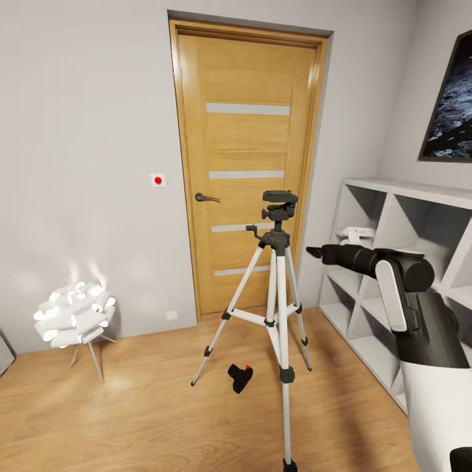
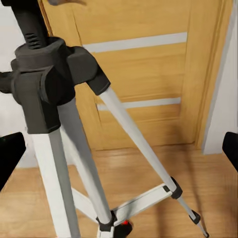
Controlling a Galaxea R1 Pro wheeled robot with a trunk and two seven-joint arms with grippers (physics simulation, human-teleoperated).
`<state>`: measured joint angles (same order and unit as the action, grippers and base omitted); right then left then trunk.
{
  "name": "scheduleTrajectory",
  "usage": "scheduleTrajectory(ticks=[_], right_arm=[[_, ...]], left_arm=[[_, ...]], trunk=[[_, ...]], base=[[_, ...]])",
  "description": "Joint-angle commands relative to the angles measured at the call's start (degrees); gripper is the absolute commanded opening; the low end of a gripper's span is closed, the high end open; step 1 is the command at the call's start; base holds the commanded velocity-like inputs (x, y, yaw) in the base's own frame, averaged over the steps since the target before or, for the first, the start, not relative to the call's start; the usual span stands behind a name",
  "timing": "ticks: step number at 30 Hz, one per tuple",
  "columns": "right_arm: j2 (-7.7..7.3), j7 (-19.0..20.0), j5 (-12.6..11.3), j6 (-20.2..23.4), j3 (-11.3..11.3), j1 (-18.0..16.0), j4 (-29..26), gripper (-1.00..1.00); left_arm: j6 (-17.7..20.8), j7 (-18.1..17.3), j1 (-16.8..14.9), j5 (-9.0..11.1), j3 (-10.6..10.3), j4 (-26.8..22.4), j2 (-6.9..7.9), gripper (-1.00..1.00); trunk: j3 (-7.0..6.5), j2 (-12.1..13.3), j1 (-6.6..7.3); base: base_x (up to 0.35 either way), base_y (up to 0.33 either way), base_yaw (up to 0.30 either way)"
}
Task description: Attach the digital camera to the camera tripod in the bedroom.
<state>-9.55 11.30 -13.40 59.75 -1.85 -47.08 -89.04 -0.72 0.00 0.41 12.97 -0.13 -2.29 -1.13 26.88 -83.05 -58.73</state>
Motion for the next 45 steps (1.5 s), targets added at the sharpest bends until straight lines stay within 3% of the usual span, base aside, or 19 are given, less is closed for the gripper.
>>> scheduleTrajectory(ticks=[1,16,23,31,45], right_arm=[[0.45,0.4,0.0,0.3,0.1,-0.1,-0.1,1.0],[1.68,2.0,-0.1,0.3,0.6,-0.2,-0.3,1.0],[2.99,2.0,-0.1,0.3,3.8,-0.2,-0.1,1.0],[4.44,1.7,-0.1,0.3,4.8,-0.2,0.1,1.0],[4.97,0.9,0.5,0.3,5.2,-0.2,7.1,1.0]], left_arm=[[-0.1,0.0,0.0,0.4,0.0,-0.1,-0.01,1.0],[-0.1,0.0,0.0,0.4,0.0,-0.1,-0.01,1.0],[-0.1,0.0,0.0,0.4,0.0,-0.1,-0.01,1.0],[-0.1,0.0,0.0,0.4,0.0,-0.1,-0.01,1.0],[-0.1,0.0,0.0,0.3,0.0,-0.1,-0.01,1.0]], trunk=[[0.05,0.0,0.0],[0.05,0.0,0.0],[0.05,0.0,0.0],[0.05,0.0,0.0],[0.05,0.0,0.0]], base=[[0.0,0.0,0.0],[0.0,0.0,0.0],[0.0,0.0,0.0],[0.0,0.0,0.0],[0.0,0.0,0.0]])
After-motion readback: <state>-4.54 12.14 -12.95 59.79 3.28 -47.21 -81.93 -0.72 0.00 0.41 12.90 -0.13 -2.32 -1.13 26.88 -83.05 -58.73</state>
